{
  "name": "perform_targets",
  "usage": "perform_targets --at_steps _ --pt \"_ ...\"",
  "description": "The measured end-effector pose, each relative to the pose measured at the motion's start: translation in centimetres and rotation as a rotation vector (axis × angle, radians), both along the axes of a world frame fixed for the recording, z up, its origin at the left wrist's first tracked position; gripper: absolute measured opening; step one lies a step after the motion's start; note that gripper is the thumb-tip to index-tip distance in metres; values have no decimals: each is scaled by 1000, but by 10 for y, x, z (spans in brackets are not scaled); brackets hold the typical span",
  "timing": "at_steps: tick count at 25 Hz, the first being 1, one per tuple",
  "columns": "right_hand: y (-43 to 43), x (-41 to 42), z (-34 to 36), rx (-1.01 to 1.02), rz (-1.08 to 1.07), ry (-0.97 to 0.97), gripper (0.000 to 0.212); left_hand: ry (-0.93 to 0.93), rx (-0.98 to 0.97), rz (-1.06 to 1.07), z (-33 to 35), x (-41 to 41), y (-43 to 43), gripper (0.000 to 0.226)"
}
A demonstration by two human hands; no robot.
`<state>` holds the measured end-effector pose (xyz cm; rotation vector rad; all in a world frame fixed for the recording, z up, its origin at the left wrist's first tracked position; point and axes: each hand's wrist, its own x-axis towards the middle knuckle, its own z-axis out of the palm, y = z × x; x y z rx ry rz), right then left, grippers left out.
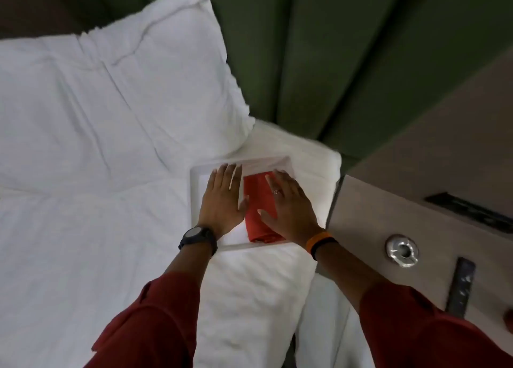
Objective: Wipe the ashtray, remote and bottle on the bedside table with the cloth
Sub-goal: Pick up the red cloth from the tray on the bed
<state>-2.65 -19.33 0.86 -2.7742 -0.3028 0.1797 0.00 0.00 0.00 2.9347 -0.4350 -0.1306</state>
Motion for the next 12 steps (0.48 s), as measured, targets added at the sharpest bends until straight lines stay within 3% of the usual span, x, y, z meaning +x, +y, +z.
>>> perform_targets --at_steps 4,7,9,12 --pt "16 2 -44 -114 26 199 85 127 104 53 -42 -9 19 75" --pt "18 2 -62 -144 36 195 83 161 153 42 -64 -16 22 76" --pt "18 9 -57 -107 25 199 85 150 152 40 -64 -13 20 77" --pt "16 23 -37 15 -30 186 65 146 140 56 -50 -7 13 78"
